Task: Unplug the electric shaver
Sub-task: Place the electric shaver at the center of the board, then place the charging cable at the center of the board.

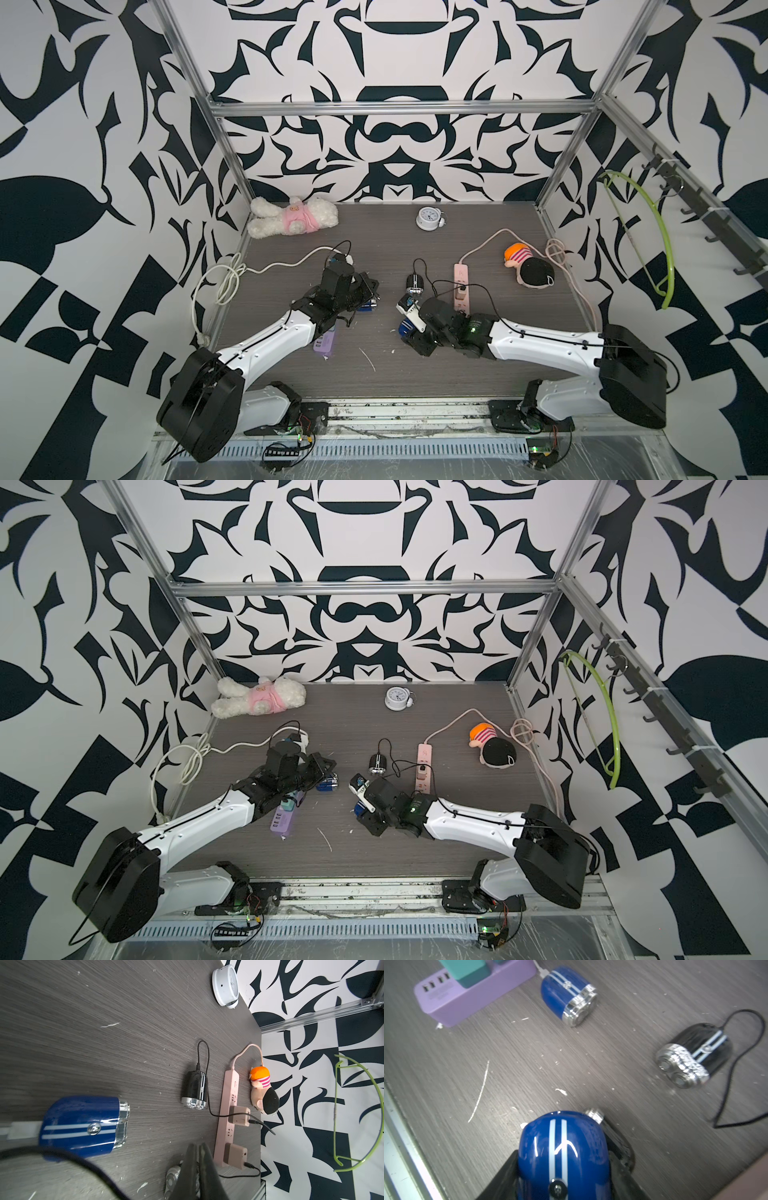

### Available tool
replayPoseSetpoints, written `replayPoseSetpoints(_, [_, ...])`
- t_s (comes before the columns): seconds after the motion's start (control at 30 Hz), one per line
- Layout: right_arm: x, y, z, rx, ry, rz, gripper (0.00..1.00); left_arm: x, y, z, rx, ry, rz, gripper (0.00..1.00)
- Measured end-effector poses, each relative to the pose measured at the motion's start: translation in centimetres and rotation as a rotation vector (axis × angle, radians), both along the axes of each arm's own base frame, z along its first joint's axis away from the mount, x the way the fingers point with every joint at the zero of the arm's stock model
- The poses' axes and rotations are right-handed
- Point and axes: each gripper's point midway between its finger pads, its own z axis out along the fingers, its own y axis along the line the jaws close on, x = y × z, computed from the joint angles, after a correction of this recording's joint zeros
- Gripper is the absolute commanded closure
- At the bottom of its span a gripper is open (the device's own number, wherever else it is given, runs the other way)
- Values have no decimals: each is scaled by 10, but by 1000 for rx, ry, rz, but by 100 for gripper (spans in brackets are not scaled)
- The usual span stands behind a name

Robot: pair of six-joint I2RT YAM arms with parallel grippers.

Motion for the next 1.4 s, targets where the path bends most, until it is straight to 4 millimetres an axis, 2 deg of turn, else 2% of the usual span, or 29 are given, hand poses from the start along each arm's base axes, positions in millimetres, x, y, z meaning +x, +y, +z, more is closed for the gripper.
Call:
replayPoseSetpoints(0.07, [16,2,9,4,-8,-28,100,-2,1,-3,11,12,-4,100])
replayPoseSetpoints(0.23, [73,4,21,11,-14,-123,100,-7,3,-4,45,29,-22,100])
replayPoseSetpoints(0.37, [115,6,17,-19,7,-179,100,-12,4,1,53,20,-36,100])
replayPoseSetpoints(0.47, [139,11,10,-36,29,-200,100,-15,6,3,59,18,-43,100])
replayPoseSetpoints(0.77, [198,25,-11,-72,70,-242,100,-22,5,1,90,22,-86,100])
replayPoseSetpoints(0.97, [219,27,-32,-97,114,-254,100,-25,6,-3,116,27,-106,100])
replayPoseSetpoints(1.2, [240,32,-45,-103,133,-259,100,-29,9,-3,149,32,-125,100])
replayPoseSetpoints(1.4, [249,36,-57,-101,155,-259,100,-32,13,-2,174,31,-132,100])
